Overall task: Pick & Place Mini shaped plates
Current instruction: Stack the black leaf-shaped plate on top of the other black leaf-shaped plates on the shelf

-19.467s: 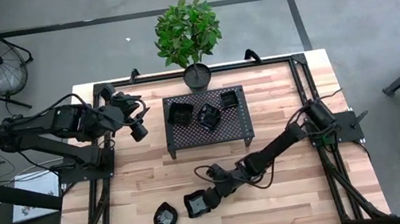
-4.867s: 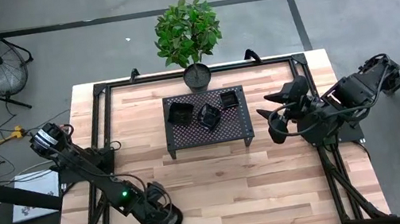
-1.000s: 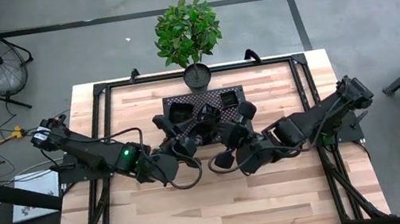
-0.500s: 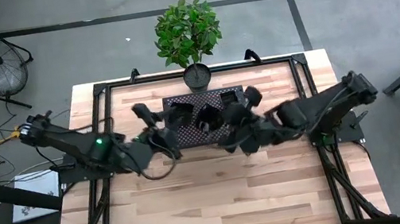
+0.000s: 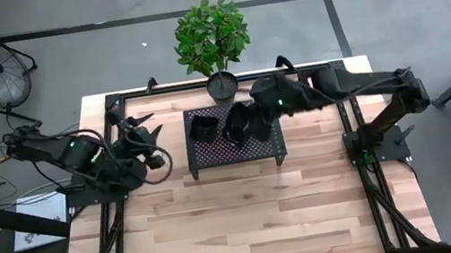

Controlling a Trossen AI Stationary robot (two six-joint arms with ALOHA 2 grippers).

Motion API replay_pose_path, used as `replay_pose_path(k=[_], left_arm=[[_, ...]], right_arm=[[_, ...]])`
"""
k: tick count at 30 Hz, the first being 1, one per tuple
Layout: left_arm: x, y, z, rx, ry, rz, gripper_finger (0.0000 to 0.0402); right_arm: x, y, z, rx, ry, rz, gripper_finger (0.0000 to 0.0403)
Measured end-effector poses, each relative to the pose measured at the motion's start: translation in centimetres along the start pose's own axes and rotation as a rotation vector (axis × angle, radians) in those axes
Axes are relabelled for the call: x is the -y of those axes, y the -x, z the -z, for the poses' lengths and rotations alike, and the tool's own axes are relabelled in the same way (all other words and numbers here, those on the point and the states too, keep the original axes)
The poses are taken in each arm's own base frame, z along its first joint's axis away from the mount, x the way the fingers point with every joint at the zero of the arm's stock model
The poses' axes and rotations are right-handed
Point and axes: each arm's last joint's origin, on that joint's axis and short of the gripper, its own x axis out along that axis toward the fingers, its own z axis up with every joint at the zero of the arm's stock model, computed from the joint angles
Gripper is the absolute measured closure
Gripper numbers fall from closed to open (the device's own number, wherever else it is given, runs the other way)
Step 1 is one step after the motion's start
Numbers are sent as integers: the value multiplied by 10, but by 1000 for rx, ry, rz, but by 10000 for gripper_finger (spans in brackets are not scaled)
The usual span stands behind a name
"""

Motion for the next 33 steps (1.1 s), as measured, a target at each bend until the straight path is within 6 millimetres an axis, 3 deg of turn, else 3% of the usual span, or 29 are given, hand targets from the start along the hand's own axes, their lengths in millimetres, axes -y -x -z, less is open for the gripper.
replay_pose_path(k=[5,12,22,33], left_arm=[[0,-3,30,-13,66,40,235],[14,-14,82,55,252,185,235],[33,-22,138,453,536,526,235],[51,-31,185,654,742,716,235]], right_arm=[[20,-9,-7,-47,-52,-54,403],[39,-26,-11,-119,-90,-96,403],[32,-85,0,-283,-104,-87,403],[37,-93,-1,-292,-122,-63,403]])
